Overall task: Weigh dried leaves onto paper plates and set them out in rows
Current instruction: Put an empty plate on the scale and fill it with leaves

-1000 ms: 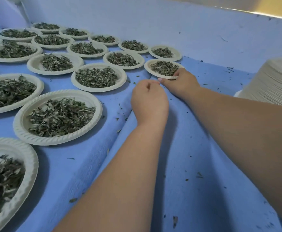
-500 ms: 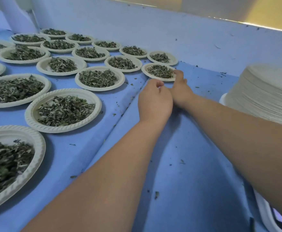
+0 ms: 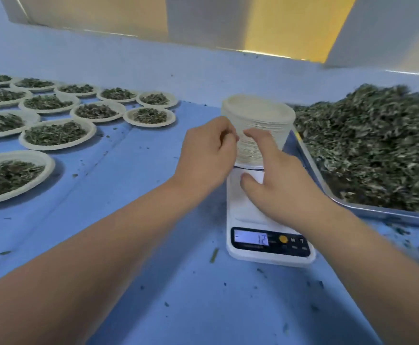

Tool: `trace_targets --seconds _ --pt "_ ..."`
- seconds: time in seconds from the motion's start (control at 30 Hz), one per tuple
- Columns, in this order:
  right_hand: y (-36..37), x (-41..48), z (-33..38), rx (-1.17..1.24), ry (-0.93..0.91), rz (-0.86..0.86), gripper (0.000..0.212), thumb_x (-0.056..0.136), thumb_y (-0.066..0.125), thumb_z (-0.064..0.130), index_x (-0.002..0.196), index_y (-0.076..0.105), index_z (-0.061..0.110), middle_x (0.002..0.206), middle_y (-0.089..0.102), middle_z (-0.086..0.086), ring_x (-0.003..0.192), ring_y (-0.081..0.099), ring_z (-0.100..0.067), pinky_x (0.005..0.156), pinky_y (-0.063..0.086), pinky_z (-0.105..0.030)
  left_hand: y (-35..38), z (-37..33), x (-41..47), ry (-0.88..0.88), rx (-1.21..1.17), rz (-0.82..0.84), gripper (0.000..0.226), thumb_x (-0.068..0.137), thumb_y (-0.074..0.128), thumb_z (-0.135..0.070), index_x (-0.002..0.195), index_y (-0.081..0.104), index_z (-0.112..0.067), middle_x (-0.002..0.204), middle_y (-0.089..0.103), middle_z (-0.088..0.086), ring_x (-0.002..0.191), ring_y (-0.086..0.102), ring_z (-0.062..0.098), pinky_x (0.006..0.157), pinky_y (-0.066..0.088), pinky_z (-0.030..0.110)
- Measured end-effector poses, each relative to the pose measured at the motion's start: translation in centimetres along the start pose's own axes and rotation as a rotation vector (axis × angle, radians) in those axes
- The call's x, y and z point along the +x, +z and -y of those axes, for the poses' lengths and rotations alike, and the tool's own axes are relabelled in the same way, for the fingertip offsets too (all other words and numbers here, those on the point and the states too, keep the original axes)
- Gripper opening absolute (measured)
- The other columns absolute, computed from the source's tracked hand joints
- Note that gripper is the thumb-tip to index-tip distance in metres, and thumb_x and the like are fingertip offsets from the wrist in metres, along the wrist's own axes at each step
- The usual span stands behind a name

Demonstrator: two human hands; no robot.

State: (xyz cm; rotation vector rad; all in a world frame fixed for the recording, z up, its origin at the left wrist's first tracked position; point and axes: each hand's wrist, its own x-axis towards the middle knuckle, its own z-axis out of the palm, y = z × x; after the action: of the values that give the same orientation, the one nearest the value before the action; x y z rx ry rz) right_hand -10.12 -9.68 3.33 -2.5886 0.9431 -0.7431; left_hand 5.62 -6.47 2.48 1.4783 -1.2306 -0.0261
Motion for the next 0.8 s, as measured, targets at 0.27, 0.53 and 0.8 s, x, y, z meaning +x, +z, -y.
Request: trace_targets --seconds 0.27,0.53,0.8 --pt "-4.0 -4.4 -8.5 -0.091 0.197 -0.113 0.059 0.094 0.058 0.021 0.148 0.034 0.027 0.112 0.062 -0.012 0.065 0.048 -0.011 0.054 0.031 -0.030 2.8 -4.7 4.4 0.332 0.608 0.091 0.035 0.095 0.047 -0.009 0.124 0.066 -0.010 0.126 0.067 0.007 0.121 0.052 0.033 0.098 0.040 0.041" --pt "-3.8 -5.7 -12.7 -0.241 0.312 -0.136 0.034 0.102 0.048 0.037 0.117 0.061 0.010 0.128 0.060 -0.011 0.138 0.042 -0.036 0.117 0.029 -0.049 5.0 -3.9 7.0 0.396 1.034 0.289 0.029 0.097 0.045 -0.009 0.112 0.070 -0.009 0.095 0.067 0.012 0.105 0.052 0.034 0.081 0.044 0.042" --pt "-3.0 -5.6 -13.0 -0.264 0.311 -0.144 0.032 0.101 0.045 0.044 0.102 0.062 0.016 0.120 0.067 -0.009 0.145 0.039 -0.030 0.114 0.031 -0.048 5.3 -4.1 7.2 0.502 1.067 0.395 0.018 0.095 0.047 -0.002 0.109 0.057 -0.007 0.065 0.032 0.003 0.066 0.036 0.028 0.056 0.026 0.036"
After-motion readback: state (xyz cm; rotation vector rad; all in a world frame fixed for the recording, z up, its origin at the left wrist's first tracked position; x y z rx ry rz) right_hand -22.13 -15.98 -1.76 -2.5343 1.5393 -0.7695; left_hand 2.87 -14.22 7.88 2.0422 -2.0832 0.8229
